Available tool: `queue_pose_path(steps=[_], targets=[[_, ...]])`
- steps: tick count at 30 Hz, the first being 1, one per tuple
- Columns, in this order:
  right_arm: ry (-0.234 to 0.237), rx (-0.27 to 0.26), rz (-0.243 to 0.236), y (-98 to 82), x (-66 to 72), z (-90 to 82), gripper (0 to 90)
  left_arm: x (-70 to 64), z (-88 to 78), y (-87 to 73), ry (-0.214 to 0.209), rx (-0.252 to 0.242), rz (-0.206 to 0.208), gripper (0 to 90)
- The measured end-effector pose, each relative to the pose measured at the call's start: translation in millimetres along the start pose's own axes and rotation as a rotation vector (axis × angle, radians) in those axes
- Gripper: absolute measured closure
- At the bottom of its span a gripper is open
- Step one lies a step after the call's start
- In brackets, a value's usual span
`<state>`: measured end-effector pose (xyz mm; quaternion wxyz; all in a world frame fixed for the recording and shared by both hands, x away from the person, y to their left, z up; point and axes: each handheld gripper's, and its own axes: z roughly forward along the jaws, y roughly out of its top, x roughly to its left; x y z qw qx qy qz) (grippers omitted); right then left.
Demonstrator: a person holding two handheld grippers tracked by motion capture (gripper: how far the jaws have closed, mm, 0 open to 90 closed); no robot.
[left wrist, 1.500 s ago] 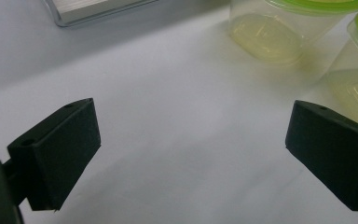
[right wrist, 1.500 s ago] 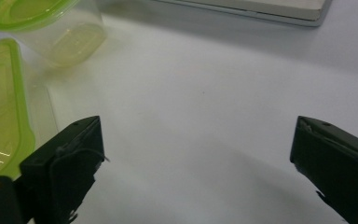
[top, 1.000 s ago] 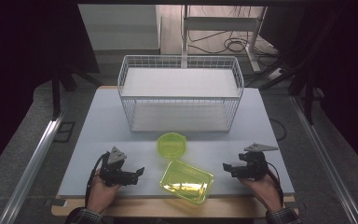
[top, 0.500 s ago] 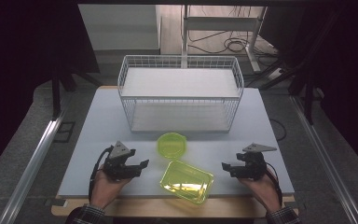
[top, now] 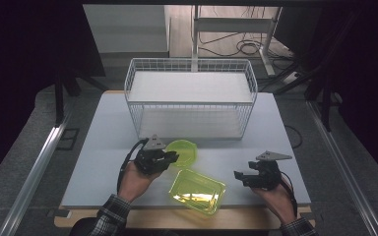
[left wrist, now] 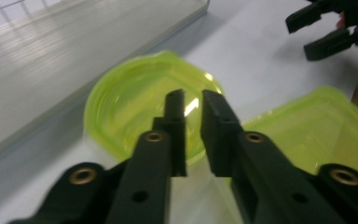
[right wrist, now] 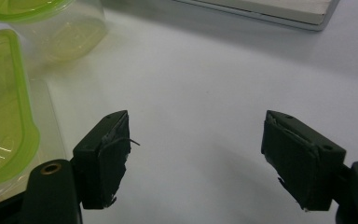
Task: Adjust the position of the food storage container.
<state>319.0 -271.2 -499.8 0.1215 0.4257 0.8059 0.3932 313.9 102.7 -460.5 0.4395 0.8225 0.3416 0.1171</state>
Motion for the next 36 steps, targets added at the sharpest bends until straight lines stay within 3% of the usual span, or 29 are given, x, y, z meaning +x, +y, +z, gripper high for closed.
queue_pose_path(steps=[5,14,28,32,36], targets=[[-0.008,0.006,-0.002,0.1,0.3,0.0,23.9,2.2,10.0,13.1,-0.032,-0.001,-0.008,89.7],[-0.014,0.013,-0.011,-0.3,0.4,0.9,23.9,-1.2,39.5,30.0,-0.073,0.028,0.001,90.0],[-0.016,0.051,-0.029,-1.9,-0.6,3.7,23.9,-10.5,88.3,43.1,-0.065,0.112,0.030,90.0],[-0.015,0.051,-0.033,-2.0,-1.1,3.8,23.9,-11.3,92.2,42.1,-0.030,0.147,0.038,90.0],[-0.014,0.051,-0.032,-2.0,-1.3,3.8,23.9,-7.8,88.8,39.8,-0.029,0.149,0.026,90.0]])
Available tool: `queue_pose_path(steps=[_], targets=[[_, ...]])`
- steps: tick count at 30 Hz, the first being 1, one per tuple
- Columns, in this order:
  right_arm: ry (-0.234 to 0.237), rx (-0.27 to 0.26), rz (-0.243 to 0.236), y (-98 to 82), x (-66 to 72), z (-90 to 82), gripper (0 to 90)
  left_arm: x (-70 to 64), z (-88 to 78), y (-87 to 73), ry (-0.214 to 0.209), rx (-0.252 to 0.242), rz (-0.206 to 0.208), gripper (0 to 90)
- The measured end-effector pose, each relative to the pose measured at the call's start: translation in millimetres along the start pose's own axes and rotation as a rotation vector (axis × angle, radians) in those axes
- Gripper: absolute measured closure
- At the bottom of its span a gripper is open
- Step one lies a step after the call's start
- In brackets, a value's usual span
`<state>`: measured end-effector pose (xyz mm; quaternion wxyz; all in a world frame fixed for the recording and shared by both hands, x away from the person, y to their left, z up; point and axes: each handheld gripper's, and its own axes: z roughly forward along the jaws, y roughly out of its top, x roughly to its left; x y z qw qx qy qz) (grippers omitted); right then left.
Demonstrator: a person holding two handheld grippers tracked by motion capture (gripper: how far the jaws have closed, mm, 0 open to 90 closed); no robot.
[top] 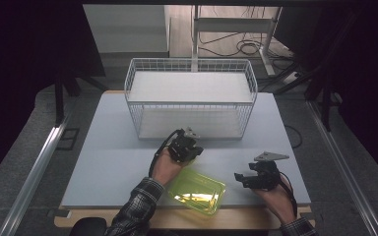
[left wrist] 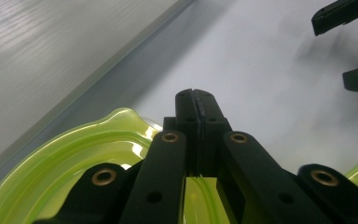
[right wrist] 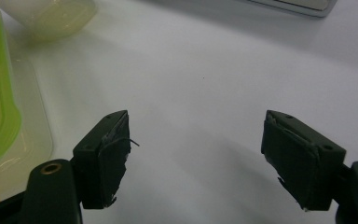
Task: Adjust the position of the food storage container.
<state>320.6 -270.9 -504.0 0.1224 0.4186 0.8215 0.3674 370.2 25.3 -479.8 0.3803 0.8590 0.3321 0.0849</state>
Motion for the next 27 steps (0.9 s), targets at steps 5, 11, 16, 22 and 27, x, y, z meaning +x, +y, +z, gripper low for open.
queue_pose_path(steps=[5,11,16,22,27], targets=[[0.002,0.005,0.002,-0.2,0.3,0.3,23.9,5.2,-6.0,-6.7,0.003,-0.007,-0.014,90.0],[0.003,0.009,0.002,-0.5,0.6,1.1,23.9,12.1,-15.8,-16.9,0.021,-0.014,-0.031,90.0],[0.001,0.015,-0.001,-0.9,0.5,1.9,23.9,19.7,-25.8,-26.4,0.034,-0.011,-0.043,89.9],[0.000,0.016,-0.002,-1.2,0.7,2.9,23.9,25.1,-36.5,-38.3,0.045,-0.021,-0.070,90.0],[-0.001,0.018,-0.003,-1.2,1.3,2.8,23.9,29.5,-43.7,-46.3,0.063,-0.028,-0.083,90.0]])
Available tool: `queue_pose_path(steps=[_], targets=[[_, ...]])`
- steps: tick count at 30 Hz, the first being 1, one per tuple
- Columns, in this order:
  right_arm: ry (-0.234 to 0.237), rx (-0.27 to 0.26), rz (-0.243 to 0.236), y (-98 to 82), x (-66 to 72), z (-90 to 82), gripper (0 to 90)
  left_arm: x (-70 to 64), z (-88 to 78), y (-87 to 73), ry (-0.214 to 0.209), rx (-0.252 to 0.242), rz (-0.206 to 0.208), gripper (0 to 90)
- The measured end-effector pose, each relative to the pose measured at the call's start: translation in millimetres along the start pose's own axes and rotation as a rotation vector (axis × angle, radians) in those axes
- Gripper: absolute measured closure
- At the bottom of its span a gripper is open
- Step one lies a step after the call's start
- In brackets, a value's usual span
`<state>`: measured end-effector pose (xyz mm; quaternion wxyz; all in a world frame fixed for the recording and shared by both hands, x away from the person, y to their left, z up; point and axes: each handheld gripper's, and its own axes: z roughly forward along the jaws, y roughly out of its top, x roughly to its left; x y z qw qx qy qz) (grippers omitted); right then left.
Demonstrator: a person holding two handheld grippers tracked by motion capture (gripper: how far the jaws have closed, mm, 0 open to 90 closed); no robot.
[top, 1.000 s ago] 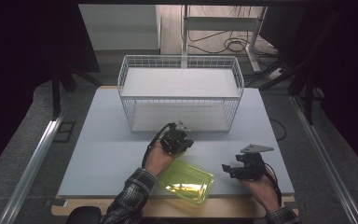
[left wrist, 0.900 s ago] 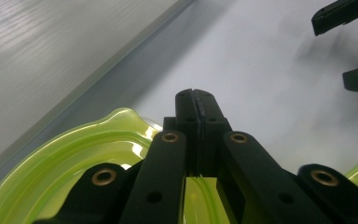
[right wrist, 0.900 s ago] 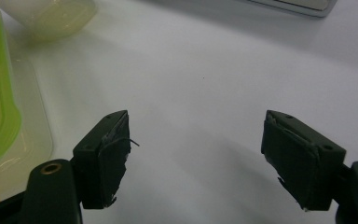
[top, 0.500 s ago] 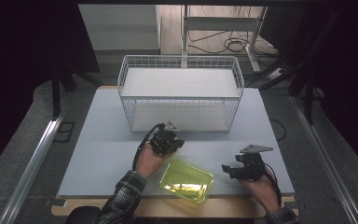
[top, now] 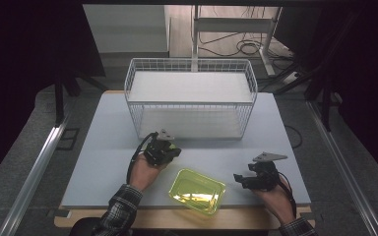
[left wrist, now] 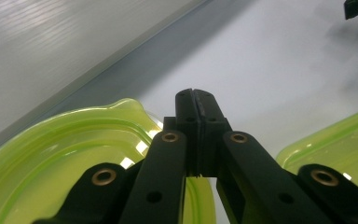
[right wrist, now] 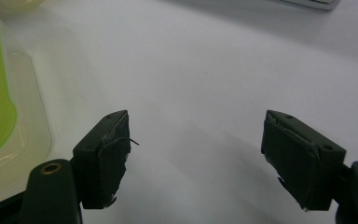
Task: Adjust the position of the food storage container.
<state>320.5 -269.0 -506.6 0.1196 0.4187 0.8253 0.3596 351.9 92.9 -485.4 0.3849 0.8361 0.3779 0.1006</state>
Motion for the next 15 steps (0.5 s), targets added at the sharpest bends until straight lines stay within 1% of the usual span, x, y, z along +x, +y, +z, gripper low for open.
queue_pose_path(steps=[2,3,5,7,9,12,15], targets=[[0.002,-0.002,0.000,0.0,0.3,0.2,23.9,3.3,-3.8,-3.1,0.018,0.003,-0.007,90.0],[0.001,-0.001,-0.002,-0.1,0.2,0.3,23.9,5.3,-5.2,-4.1,0.021,0.002,-0.001,89.9],[0.002,0.000,-0.003,-0.2,0.4,0.8,23.9,8.3,-8.5,-7.6,0.027,0.000,-0.026,89.9],[0.002,0.003,-0.006,-0.2,0.7,1.2,23.9,12.6,-11.9,-10.3,0.038,0.001,-0.021,90.0],[0.003,0.004,-0.007,-0.2,1.1,1.4,23.9,15.7,-15.3,-13.4,0.049,-0.001,-0.040,89.9],[0.004,0.006,-0.008,-0.3,1.2,1.8,23.9,22.8,-21.1,-18.0,0.065,0.000,-0.048,89.9],[0.007,0.006,-0.007,-0.3,1.6,2.1,24.0,29.3,-26.6,-23.1,0.078,-0.003,-0.066,89.9]])
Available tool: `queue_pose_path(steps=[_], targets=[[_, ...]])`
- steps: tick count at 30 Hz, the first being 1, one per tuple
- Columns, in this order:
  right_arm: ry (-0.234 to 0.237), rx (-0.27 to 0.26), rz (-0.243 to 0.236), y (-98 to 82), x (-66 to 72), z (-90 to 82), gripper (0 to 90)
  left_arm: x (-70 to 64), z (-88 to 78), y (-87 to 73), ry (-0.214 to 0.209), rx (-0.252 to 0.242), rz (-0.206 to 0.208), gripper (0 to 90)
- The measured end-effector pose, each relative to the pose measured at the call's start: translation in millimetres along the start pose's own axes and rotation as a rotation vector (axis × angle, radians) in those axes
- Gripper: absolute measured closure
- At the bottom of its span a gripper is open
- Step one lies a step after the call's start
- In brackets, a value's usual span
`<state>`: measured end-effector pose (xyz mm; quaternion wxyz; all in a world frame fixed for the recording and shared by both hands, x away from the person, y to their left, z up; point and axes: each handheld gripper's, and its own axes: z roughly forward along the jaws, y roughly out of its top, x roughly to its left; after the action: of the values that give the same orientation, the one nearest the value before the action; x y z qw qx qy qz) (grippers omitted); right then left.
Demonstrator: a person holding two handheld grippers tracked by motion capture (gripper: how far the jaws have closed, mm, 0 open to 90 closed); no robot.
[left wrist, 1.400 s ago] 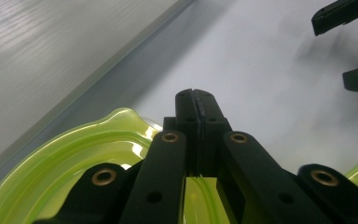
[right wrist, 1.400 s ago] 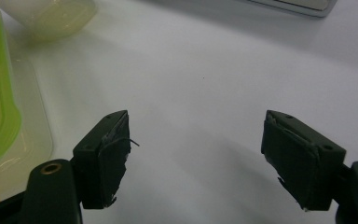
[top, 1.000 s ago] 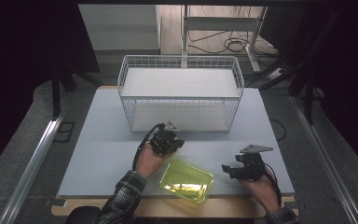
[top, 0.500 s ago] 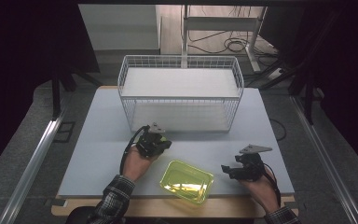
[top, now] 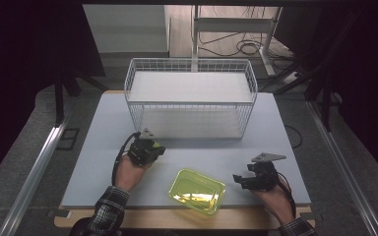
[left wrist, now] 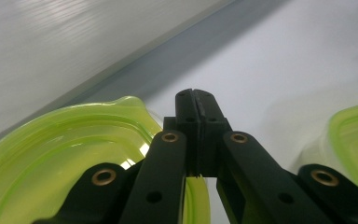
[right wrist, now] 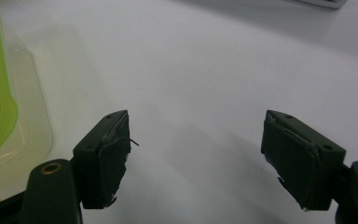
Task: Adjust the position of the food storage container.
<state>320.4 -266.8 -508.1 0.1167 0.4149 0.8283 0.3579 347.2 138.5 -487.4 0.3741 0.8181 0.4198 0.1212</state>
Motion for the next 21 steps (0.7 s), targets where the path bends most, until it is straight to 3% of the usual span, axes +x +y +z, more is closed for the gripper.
queue_pose_path(steps=[14,16,20,21], targets=[[-0.001,0.003,-0.006,0.2,0.7,0.2,24.5,26.3,-19.5,-18.0,0.038,-0.017,-0.069,89.9],[0.000,-0.004,-0.008,0.6,1.3,-0.6,25.8,22.7,-20.9,-18.2,0.044,-0.024,-0.057,89.9],[0.000,-0.014,-0.014,1.7,2.9,-3.6,30.2,4.4,-25.1,-15.7,0.013,-0.058,-0.007,89.8],[0.004,-0.012,-0.015,2.3,3.8,-5.4,34.7,0.1,-25.0,-15.8,0.002,-0.065,0.005,89.8]])
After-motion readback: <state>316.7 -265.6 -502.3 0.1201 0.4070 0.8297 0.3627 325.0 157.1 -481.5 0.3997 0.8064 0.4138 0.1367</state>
